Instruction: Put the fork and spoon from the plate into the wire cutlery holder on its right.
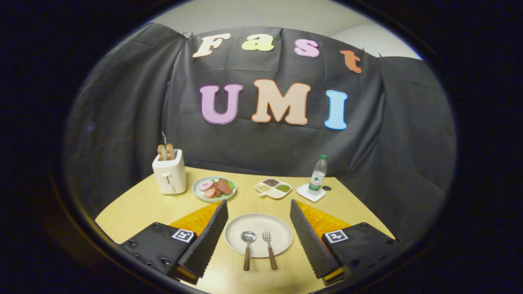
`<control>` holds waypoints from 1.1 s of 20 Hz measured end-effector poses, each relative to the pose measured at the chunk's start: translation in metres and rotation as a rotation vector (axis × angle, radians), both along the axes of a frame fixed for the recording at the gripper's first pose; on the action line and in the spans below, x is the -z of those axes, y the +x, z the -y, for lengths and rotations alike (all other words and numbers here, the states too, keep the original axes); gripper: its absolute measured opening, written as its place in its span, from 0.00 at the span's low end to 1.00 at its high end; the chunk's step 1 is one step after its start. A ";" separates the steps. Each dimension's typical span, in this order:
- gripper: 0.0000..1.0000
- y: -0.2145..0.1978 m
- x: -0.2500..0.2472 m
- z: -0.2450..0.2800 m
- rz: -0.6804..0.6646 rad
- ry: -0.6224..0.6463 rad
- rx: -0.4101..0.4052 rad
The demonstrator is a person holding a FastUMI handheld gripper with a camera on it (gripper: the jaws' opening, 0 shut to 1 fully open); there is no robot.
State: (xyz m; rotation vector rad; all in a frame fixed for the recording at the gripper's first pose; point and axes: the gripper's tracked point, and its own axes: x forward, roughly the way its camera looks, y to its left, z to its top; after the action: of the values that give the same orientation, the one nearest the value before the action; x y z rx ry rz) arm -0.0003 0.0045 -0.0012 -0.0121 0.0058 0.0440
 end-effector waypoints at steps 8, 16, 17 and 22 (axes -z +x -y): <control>0.99 0.000 0.006 0.000 -0.044 0.008 -0.014; 0.99 0.018 0.052 0.004 -0.271 -0.022 0.026; 0.99 0.021 0.061 0.006 -0.319 -0.021 0.044; 1.00 0.036 0.115 0.016 -0.587 -0.073 0.111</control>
State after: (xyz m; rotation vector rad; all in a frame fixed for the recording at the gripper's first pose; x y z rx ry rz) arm 0.0360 -0.0118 -0.1167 -0.0711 0.5946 -0.0650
